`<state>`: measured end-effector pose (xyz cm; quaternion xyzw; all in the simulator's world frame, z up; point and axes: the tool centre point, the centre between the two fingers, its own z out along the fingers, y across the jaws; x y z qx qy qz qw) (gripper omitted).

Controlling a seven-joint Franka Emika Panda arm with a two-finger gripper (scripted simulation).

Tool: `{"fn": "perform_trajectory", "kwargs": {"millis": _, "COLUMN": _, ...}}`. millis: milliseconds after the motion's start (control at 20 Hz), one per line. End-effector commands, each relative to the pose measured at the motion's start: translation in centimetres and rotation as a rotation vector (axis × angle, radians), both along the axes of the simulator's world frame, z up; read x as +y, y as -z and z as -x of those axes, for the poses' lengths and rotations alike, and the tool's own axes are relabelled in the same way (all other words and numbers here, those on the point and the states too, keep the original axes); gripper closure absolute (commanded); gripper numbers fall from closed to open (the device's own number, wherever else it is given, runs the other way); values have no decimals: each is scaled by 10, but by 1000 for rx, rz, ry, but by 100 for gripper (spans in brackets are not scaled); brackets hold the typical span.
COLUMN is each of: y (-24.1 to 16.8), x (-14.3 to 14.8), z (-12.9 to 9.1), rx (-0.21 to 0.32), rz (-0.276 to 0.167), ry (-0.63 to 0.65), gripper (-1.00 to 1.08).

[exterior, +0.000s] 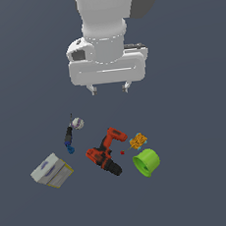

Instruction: Pick up a designated object from a clutter of objects.

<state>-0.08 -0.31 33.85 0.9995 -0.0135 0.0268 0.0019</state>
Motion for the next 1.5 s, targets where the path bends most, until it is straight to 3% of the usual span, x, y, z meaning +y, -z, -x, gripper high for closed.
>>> {"fn": "perform_trajectory", "kwargs": {"millis": 0, "y": 0, "x": 0, "z": 0, "rx": 0, "rz": 0, "ry": 0, "gripper": -60}}
{"fn": "perform_trajectory", "kwargs": {"millis": 750, "y": 5, "x": -9, "z": -8, "rx": 3, "rz": -6, "ry": -14, "gripper": -60}}
{"fn": "perform_trajectory", "kwargs": {"millis": 1100, "y": 26, "x": -10, "z": -31, "rx": 9, "rz": 12, "ry": -107, "gripper": -60}}
{"fn": "perform_trajectory", "kwargs": {"millis": 1450, "y": 67, "x": -10, "z": -67, "rx": 22, "rz": 38, "ry": -268, "gripper": -60}}
